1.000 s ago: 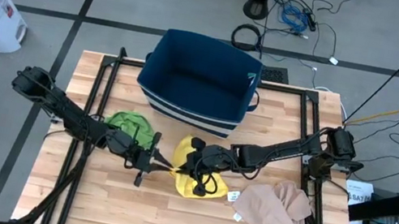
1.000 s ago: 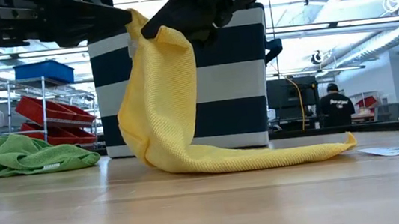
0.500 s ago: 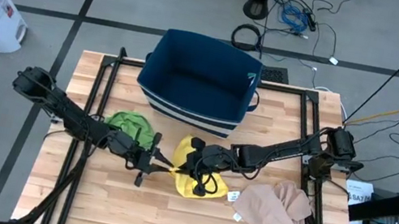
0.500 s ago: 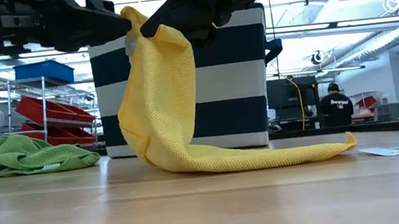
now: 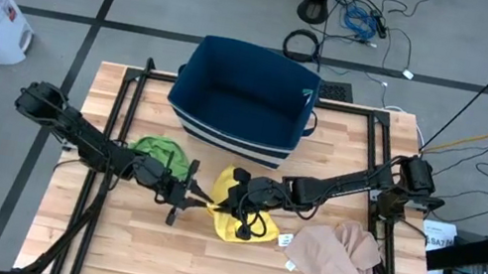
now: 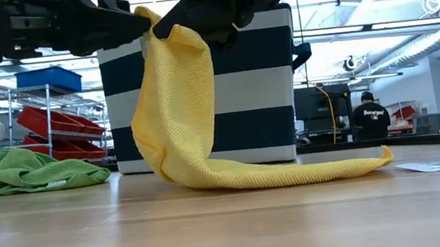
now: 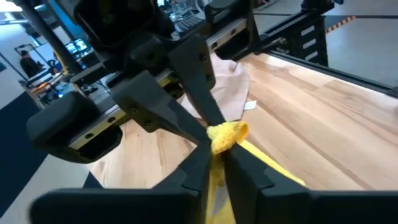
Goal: Fold towel
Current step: Fold the yellow towel
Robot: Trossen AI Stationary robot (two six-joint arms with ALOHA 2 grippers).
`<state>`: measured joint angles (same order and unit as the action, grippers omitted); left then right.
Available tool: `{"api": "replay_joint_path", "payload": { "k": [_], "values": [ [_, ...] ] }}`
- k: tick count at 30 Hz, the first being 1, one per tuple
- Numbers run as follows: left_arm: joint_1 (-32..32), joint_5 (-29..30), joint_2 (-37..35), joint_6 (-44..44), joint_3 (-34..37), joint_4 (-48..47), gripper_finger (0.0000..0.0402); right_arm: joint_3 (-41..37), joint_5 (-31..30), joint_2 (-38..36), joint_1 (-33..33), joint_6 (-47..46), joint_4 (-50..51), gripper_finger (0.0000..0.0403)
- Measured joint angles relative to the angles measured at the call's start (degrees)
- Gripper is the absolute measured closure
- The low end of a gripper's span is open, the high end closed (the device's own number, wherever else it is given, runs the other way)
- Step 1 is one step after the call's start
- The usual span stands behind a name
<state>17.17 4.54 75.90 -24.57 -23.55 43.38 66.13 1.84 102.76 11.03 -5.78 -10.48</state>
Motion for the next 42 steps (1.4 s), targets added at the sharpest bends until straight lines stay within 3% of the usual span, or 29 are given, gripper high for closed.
{"api": "replay_joint_path", "payload": {
  "k": [3, 7, 11, 19, 24, 27, 34, 42],
  "values": [
    [0.0, -2.1, 0.0, 0.0, 0.0, 0.0, 0.0391, 0.0, 0.0, 0.0, 0.0, 0.0, 0.0, 0.0396],
    [0.0, -2.5, 0.0, 0.0, 0.0, 0.1, 0.0397, 0.0, 0.0, 0.0, 0.0, 0.1, 0.0, 0.0395],
    [0.0, 2.6, 0.0, 0.0, 0.0, 1.1, 0.0398, 0.0, -1.4, 0.0, 0.2, 1.0, 0.9, 0.0376],
    [0.0, 9.8, 0.0, -0.1, 0.0, 4.1, 0.0400, 0.0, -5.9, 0.0, 1.6, 2.5, 7.9, 0.0288],
    [0.0, 15.8, 0.0, 0.1, 0.0, 1.7, 0.0400, 0.0, -6.8, -0.6, 2.4, 0.6, 14.1, 0.0254],
    [0.0, 19.1, 0.0, 0.3, 0.0, 0.8, 0.0401, 0.0, -6.6, -0.7, 3.3, -0.9, 17.0, 0.0249],
    [-1.8, 19.9, 0.0, 1.7, 0.0, 0.5, 0.0401, 0.0, -6.0, -0.7, 8.0, -1.5, 16.1, 0.0258],
    [-5.4, 20.0, 0.0, 4.5, 0.0, -1.8, 0.0401, 0.0, -2.2, 4.9, 11.8, 0.7, 1.9, 0.0275]
  ]
}}
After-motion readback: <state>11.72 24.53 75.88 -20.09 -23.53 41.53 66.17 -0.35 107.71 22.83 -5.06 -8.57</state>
